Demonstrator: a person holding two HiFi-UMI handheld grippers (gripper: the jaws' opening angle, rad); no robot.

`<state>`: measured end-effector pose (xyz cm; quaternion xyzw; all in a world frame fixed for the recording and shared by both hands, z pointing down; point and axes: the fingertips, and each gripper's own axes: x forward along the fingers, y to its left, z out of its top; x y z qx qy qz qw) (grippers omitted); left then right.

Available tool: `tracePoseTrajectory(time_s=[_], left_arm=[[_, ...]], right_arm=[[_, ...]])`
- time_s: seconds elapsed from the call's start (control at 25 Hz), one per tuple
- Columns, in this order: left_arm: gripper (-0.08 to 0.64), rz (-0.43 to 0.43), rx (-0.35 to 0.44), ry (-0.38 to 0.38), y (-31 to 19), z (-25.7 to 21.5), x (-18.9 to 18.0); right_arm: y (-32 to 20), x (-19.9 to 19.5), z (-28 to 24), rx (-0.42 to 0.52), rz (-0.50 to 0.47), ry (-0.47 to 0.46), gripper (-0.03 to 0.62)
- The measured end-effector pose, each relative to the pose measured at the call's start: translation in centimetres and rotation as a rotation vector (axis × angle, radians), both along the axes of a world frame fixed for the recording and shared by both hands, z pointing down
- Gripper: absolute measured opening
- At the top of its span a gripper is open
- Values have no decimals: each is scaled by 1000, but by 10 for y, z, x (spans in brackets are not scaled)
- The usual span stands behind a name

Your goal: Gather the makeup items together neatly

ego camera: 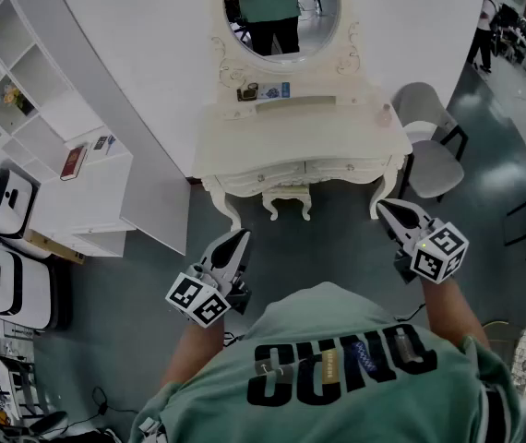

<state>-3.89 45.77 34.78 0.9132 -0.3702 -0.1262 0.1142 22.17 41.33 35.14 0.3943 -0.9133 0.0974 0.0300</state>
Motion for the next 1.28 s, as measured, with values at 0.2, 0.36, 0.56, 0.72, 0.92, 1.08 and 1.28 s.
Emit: tracePoseTrajectory(time_s=[0.2,0.36,0.56,0.72,0.92,1.08,1.28], left_arm=[[8,1,-3,2,-6,5,6],[8,4,-6,3,-15,5,14],[8,7,-8,-2,-26,2,28],[8,11,-1,-10,-37,-2,52],[8,15,2,-19,-45,-8,90],[8,12,-10,-29,-57,-3,115],[8,3,-8,-59,-90,11,108]], right_arm=[[-7,6,7,-5,-4,0,-6],[-17,12,7,-8,-7,-4,-6],[-29,26,2,-11,12,-24,-6],[-36,47,-3,-8,25,-33,-6],[-44,85,-5,-8,21,-52,-2],[-62,107,1,-5,0,-54,25],[-101,96,20,-14,-31,-59,34]])
